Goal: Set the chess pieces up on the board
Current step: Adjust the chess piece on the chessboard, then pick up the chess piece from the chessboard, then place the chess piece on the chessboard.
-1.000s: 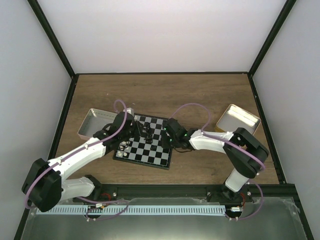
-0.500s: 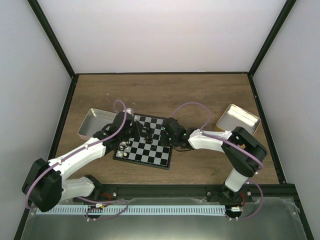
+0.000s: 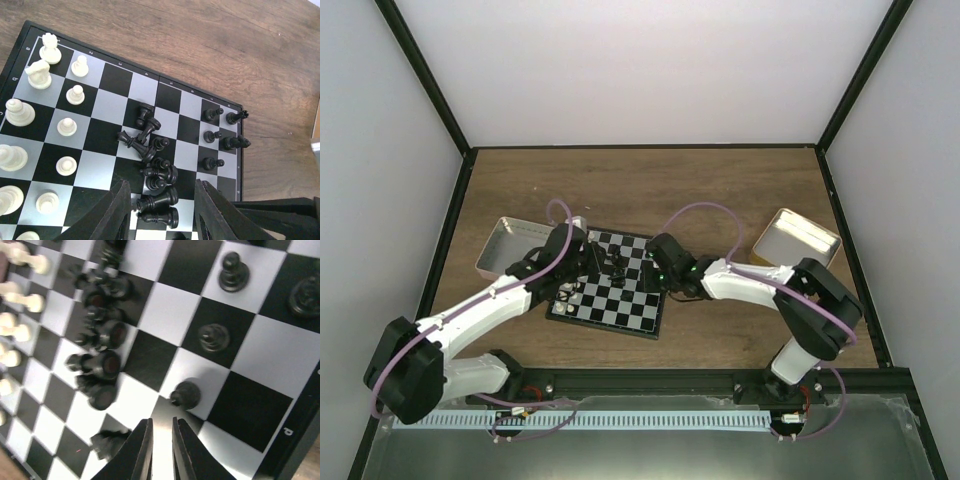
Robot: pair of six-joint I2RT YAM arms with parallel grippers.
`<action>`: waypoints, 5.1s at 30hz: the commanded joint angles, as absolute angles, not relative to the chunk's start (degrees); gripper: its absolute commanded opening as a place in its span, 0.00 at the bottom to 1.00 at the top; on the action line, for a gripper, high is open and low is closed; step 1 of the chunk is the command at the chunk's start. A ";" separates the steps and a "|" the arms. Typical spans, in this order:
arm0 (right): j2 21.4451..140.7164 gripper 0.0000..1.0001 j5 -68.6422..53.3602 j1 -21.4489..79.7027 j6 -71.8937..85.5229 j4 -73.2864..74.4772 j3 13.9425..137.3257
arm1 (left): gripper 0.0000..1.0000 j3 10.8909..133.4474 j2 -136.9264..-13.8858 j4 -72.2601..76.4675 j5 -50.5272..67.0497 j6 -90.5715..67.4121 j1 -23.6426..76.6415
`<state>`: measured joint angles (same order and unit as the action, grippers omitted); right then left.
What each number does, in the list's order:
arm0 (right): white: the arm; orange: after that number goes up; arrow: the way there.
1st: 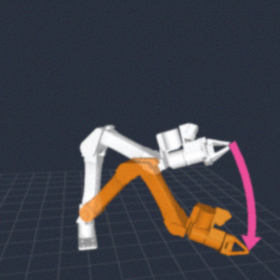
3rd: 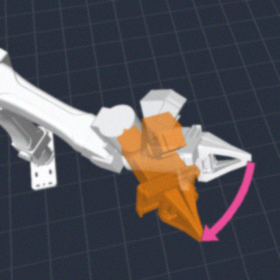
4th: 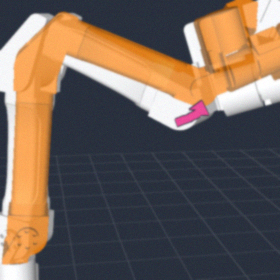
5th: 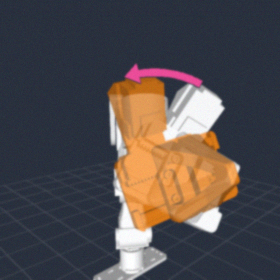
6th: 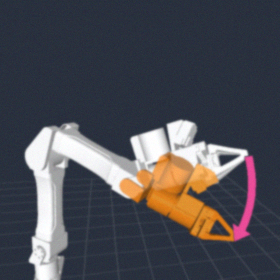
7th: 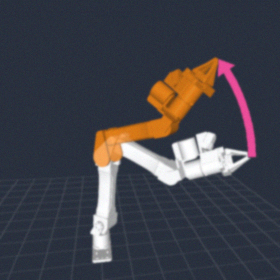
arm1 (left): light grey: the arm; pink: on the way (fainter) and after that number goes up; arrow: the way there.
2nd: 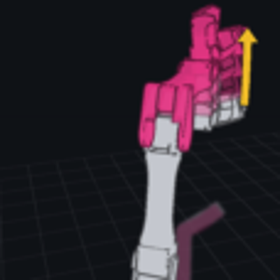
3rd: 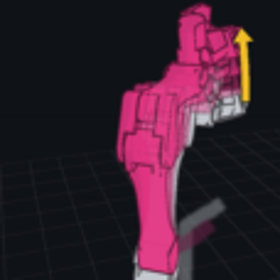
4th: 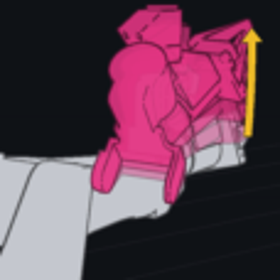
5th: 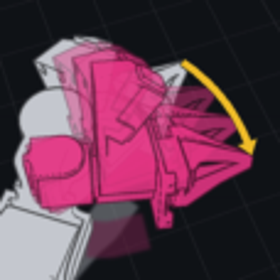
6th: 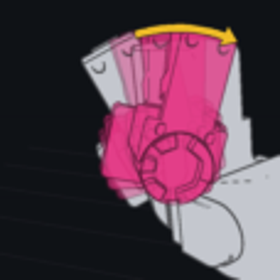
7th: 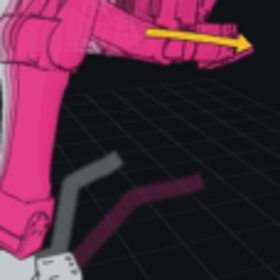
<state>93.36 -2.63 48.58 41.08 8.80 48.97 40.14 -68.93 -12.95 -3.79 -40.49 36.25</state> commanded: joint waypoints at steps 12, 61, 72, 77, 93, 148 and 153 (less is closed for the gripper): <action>91.11 0.37 -12.82 49.86 31.82 10.07 52.12 | 0.38 37.81 -62.00 -10.80 -6.24 -41.42 35.95; 96.42 0.07 -10.02 52.38 36.04 5.12 50.41 | 0.48 21.75 -64.77 4.53 15.12 -52.40 36.09; 93.40 0.06 -16.71 52.25 35.95 -2.45 45.94 | 0.47 18.75 -68.26 13.78 18.86 -57.52 36.17; 92.99 0.05 -18.86 51.81 37.20 -4.29 45.28 | 0.43 18.31 -70.22 16.20 20.30 -58.30 36.30; 92.41 0.05 -22.61 49.92 39.93 -6.97 44.21 | 0.11 17.67 -71.83 19.40 19.87 -57.79 36.39; 57.70 0.55 25.76 42.40 52.01 16.34 32.92 | 0.05 66.33 -99.94 -27.80 -8.63 -35.90 58.28; 58.02 0.55 25.34 42.36 51.91 15.85 32.69 | 0.05 63.28 -97.21 -30.96 -7.25 -36.42 61.20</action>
